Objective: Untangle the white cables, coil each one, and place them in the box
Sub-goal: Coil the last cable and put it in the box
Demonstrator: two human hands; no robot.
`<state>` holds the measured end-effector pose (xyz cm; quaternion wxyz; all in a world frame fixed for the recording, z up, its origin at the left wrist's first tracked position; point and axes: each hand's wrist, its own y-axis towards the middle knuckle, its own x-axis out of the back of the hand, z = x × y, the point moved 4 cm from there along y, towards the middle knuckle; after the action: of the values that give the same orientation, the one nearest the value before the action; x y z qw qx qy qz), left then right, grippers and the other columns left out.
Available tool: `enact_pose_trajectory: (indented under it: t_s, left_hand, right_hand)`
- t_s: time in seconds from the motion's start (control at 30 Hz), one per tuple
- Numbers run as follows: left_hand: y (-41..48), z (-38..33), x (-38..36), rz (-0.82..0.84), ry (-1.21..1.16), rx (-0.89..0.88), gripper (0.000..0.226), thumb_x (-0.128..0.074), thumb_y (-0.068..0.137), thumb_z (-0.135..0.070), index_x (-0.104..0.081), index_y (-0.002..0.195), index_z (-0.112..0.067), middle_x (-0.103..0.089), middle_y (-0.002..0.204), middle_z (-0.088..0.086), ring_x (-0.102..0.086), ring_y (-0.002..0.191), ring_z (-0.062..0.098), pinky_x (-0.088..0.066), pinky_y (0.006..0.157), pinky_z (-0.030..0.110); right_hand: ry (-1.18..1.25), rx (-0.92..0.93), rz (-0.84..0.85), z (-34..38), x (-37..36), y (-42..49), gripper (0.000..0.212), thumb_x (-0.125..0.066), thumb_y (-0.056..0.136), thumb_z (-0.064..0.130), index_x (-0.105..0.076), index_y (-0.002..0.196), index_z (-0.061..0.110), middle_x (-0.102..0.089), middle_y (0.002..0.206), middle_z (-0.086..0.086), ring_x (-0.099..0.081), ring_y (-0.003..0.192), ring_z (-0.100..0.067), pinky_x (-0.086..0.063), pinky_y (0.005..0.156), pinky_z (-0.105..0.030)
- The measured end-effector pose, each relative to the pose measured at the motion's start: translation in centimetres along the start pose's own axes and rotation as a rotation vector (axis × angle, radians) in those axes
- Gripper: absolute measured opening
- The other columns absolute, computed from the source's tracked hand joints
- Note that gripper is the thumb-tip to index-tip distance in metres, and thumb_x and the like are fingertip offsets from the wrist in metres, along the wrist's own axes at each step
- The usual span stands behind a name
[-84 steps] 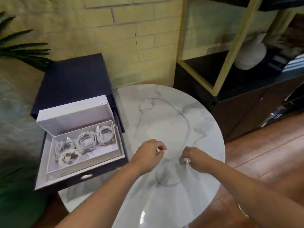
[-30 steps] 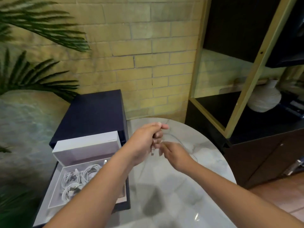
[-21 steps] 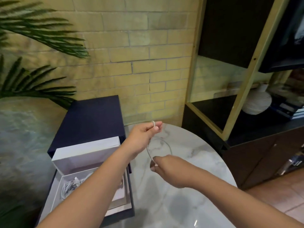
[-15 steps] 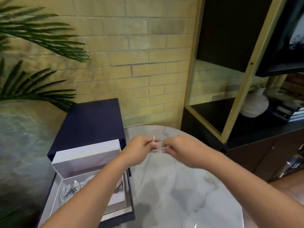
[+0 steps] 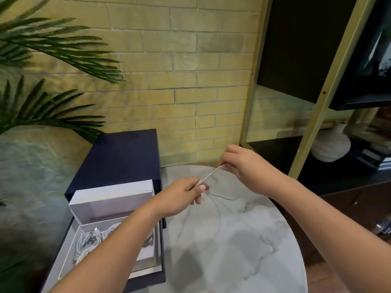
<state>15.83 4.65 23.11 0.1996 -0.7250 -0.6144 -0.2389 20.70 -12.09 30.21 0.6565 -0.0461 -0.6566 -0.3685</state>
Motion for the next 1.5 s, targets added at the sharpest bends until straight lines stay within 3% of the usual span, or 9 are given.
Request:
enact_pose_trajectory:
  t_s: [0.27,0.4,0.57,0.73,0.93,1.03,1.13,1.37,1.5]
  left_hand:
    - [-0.3,-2.0,0.5,0.018,-0.233,0.002,0.028,-0.035,0.104,-0.025,-0.062,0.106,-0.018,-0.062,0.072,-0.004,-0.048,0.055,0.003,-0.038,0.055,0.013]
    - [-0.5,-2.0,1.7,-0.029,-0.289,0.020,0.027,-0.037,0.104,-0.024,-0.058,0.119,-0.019,-0.062,0.067,-0.010,-0.043,0.054,0.004,-0.029,0.052,0.021]
    - [-0.7,-1.8,2.9,-0.050,-0.324,0.053,0.028,-0.040,0.103,-0.030,-0.064,0.114,-0.019,-0.045,0.059,-0.011,-0.033,0.053,0.006,-0.021,0.054,0.026]
    - [-0.9,-2.4,3.2,-0.062,-0.373,0.020,0.043,-0.039,0.102,-0.034,-0.071,0.073,-0.034,-0.043,0.070,0.005,-0.027,0.058,0.013,-0.019,0.059,0.030]
    - [-0.7,-4.7,2.8,-0.078,-0.509,-0.085,0.044,-0.037,0.102,-0.034,-0.060,0.069,-0.015,-0.036,0.056,-0.006,-0.025,0.054,0.014,-0.019,0.061,0.033]
    - [-0.7,-6.3,3.0,-0.117,-0.633,-0.128,0.042,-0.031,0.105,-0.024,-0.056,0.083,0.000,-0.038,0.055,-0.006,-0.025,0.056,0.014,-0.022,0.060,0.031]
    - [-0.2,-7.9,3.1,-0.130,-0.796,-0.151,0.034,-0.029,0.104,-0.019,-0.057,0.118,-0.004,-0.035,0.059,-0.004,-0.027,0.055,0.012,-0.025,0.057,0.025]
    - [2.1,-7.4,3.5,-0.334,-0.902,-0.093,0.037,-0.029,0.103,-0.004,-0.042,0.137,-0.002,-0.059,0.072,-0.003,-0.040,0.058,0.008,-0.036,0.061,0.020]
    - [2.9,-6.1,3.4,-0.404,-0.742,-0.056,0.040,-0.029,0.104,-0.006,-0.033,0.144,-0.005,-0.069,0.092,-0.004,-0.052,0.064,0.007,-0.046,0.066,0.016]
  right_hand:
    - [0.023,-0.003,-0.054,-0.3,1.3,0.5,0.012,-0.049,0.097,0.016,-0.061,0.098,0.012,-0.052,0.090,0.003,-0.047,0.082,-0.013,-0.046,0.072,-0.037]
    - [0.092,-0.179,-0.044,-2.0,2.2,0.0,0.016,-0.049,0.097,0.015,-0.055,0.112,0.015,-0.057,0.100,0.003,-0.053,0.088,-0.012,-0.046,0.077,-0.028]
    - [0.075,-0.141,-0.002,-3.0,2.4,0.1,0.012,-0.054,0.093,0.005,-0.060,0.101,0.012,-0.056,0.097,0.002,-0.052,0.087,-0.015,-0.044,0.078,-0.024]
    - [0.244,-0.235,-0.146,-3.6,3.5,0.6,0.006,-0.057,0.092,0.011,-0.063,0.094,0.012,-0.058,0.086,0.002,-0.052,0.080,-0.010,-0.042,0.070,-0.021]
    - [0.242,-0.416,-0.249,-4.9,2.6,1.7,0.017,-0.051,0.096,0.033,-0.055,0.092,0.017,-0.056,0.069,0.000,-0.047,0.060,-0.015,-0.042,0.057,-0.036]
    - [0.293,-0.489,-0.211,-5.2,0.5,1.7,0.020,-0.049,0.097,0.033,-0.054,0.085,0.017,-0.053,0.063,0.003,-0.045,0.058,-0.014,-0.035,0.055,-0.033]
    - [0.369,-0.493,-0.076,-4.0,-2.7,1.3,0.023,-0.045,0.099,0.032,-0.057,0.080,0.027,-0.062,0.076,0.005,-0.057,0.072,-0.020,-0.045,0.065,-0.033]
    - [0.333,-0.373,0.149,1.7,-7.2,0.3,0.029,-0.039,0.101,0.033,-0.060,0.112,0.016,-0.069,0.105,-0.006,-0.061,0.098,-0.027,-0.047,0.081,-0.036]
    - [0.241,-0.326,0.251,3.6,-6.5,0.5,0.031,-0.036,0.103,0.031,-0.053,0.120,0.010,-0.065,0.114,-0.011,-0.059,0.105,-0.030,-0.048,0.083,-0.038]
